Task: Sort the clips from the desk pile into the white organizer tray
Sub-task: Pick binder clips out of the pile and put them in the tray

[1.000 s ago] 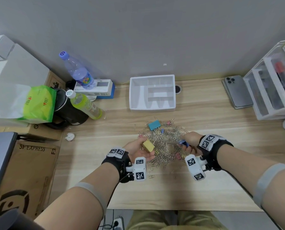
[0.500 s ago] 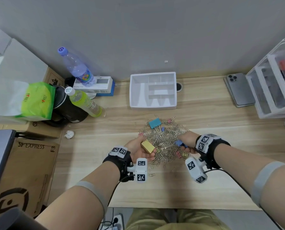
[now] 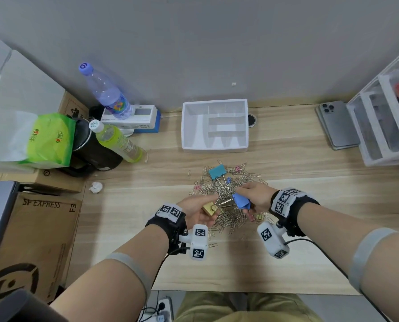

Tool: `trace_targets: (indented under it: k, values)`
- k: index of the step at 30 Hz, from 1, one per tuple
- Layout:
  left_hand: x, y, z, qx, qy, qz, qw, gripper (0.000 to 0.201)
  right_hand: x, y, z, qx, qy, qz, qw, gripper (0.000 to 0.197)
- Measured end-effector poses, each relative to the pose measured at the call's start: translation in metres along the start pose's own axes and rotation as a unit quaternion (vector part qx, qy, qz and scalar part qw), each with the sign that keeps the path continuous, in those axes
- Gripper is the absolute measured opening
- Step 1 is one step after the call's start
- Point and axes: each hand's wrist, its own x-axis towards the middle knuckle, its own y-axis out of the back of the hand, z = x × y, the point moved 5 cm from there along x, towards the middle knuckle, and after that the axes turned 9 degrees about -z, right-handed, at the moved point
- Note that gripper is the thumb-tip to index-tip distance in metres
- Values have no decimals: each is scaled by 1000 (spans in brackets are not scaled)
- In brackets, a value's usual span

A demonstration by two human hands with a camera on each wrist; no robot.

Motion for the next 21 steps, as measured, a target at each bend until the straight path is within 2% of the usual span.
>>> trace_targets:
  k: [4, 7, 11, 15, 18, 21]
  values:
    - [-1, 1, 1, 25, -29, 4, 999, 12, 1, -5, 0, 62, -18, -16, 998, 16]
    - [-2, 0, 2, 22, -33, 9, 999, 9, 3, -5, 1, 77, -29, -22, 996, 5]
    - [-2, -3, 6, -9, -34, 1, 999, 15, 5, -6, 1, 51, -29, -22, 998, 16]
    - [0, 2, 7, -3, -45, 29, 999, 20, 8, -3, 4, 24, -33, -25, 999, 14]
    - [-1, 2, 6, 8, -51, 33, 998, 14, 9, -2, 5, 5, -36, -23, 999, 10]
    - [-3, 1, 7, 10, -57, 31, 998, 10, 10, -1, 4, -19, -34, -21, 999, 14]
